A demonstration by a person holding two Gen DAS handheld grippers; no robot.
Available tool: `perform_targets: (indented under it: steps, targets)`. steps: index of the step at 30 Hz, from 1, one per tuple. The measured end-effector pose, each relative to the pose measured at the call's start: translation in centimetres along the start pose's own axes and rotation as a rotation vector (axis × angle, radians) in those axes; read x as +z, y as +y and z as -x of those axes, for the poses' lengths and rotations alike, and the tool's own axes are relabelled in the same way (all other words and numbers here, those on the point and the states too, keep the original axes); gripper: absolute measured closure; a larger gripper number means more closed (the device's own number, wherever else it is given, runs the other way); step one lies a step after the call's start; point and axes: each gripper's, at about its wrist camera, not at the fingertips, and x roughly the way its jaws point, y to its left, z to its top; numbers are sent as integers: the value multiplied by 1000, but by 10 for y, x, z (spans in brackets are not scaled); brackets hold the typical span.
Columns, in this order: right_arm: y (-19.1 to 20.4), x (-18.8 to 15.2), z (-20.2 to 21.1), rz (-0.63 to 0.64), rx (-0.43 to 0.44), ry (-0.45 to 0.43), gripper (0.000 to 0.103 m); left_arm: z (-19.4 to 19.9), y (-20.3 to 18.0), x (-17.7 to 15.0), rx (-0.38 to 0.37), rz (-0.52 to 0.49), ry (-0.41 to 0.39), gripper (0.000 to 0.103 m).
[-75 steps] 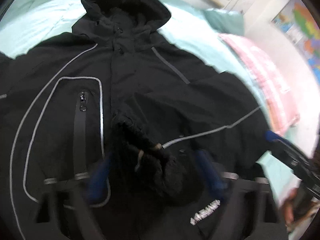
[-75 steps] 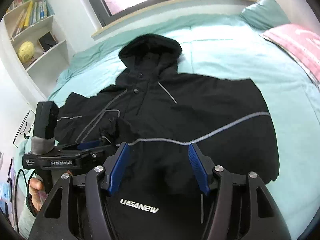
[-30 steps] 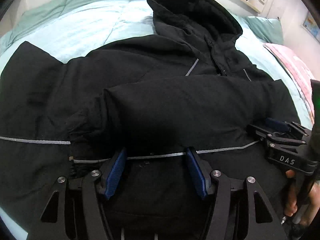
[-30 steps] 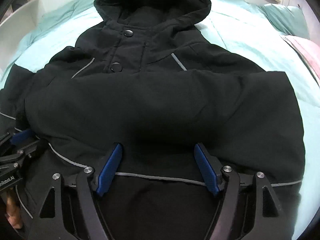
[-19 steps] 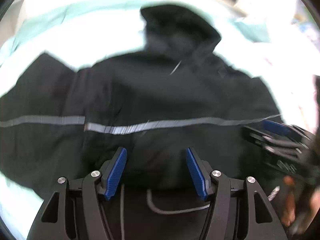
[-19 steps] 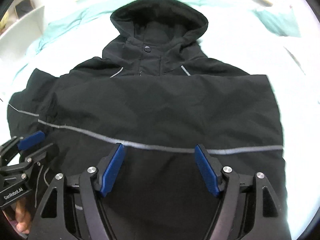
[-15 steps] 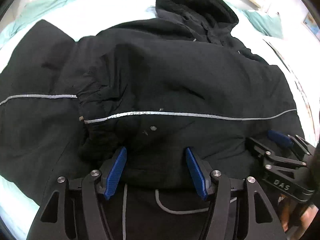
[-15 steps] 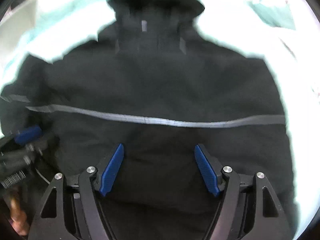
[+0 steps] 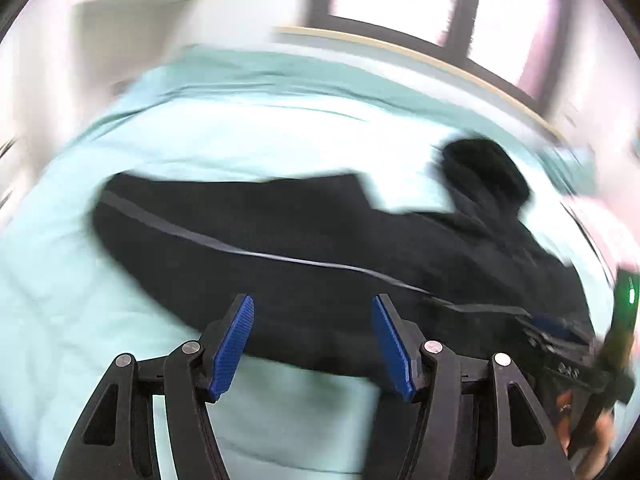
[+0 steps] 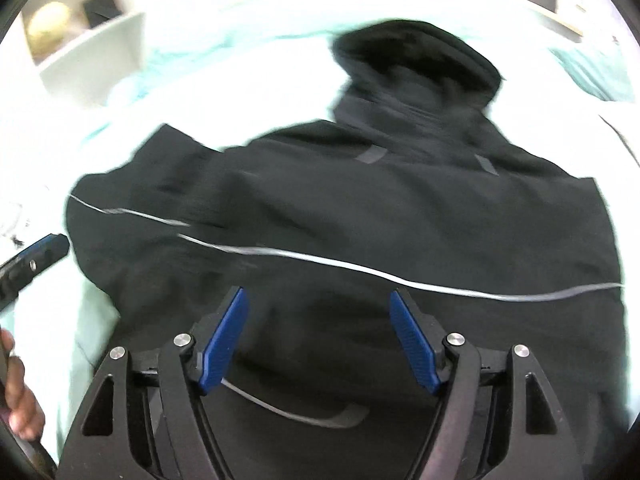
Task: Fold large clothes
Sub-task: 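Grasp the other sleeve cuff with the left gripper and lift it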
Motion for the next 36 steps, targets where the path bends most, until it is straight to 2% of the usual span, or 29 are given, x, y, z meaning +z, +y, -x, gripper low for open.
perform_targets:
  steps: [3, 5, 6, 9, 11, 14, 17, 20, 22, 25, 29, 30, 32, 33, 35, 36]
  targets:
    - [23, -6, -33, -25, 64, -25, 26, 2, 68, 9, 53, 98, -11, 40]
    - [30, -13, -62, -21, 46, -7, 26, -1, 116, 13, 79, 171, -20, 40]
    - [35, -22, -71, 4, 3, -21, 26, -5, 131, 14, 69, 195, -18, 40]
    - [43, -33, -72, 58, -43, -93, 25, -29, 184, 23, 50, 310, -16, 40]
    - [44, -35, -73, 60, -44, -102, 24, -59, 209, 30, -1, 395, -2, 40]
    - [45, -37, -72, 42, -22, -110, 23, -98, 225, 35, -55, 489, 18, 40]
    - [47, -41, -70, 49, -24, -119, 22, -133, 232, 40, -40, 528, 46, 40]
    - [49, -47, -64, 47, -13, -126, 21, -154, 242, 41, -86, 587, 31, 40]
    - [46, -46, -65, 46, -6, -129, 21, -156, 242, 42, -90, 591, 17, 40]
    - [43, -42, -70, 49, -3, -133, 21, -142, 230, 46, -83, 536, -42, 82]
    - [42, -41, -72, 47, 0, -134, 20, -84, 203, 44, 28, 453, -189, 84]
    - [42, -41, -72, 47, 0, -134, 20, -76, 199, 46, 63, 453, -196, 84]
    - [41, -40, -72, 47, 1, -134, 20, -70, 200, 44, 113, 479, -159, 84]
    - [41, -40, -73, 47, 1, -134, 20, -77, 202, 45, 141, 492, -114, 84]
    - [42, -40, -72, 47, 0, -135, 20, -97, 198, 43, 213, 458, -24, 84]
    - [42, -40, -72, 46, 1, -135, 20, -98, 194, 39, 227, 431, -16, 84]
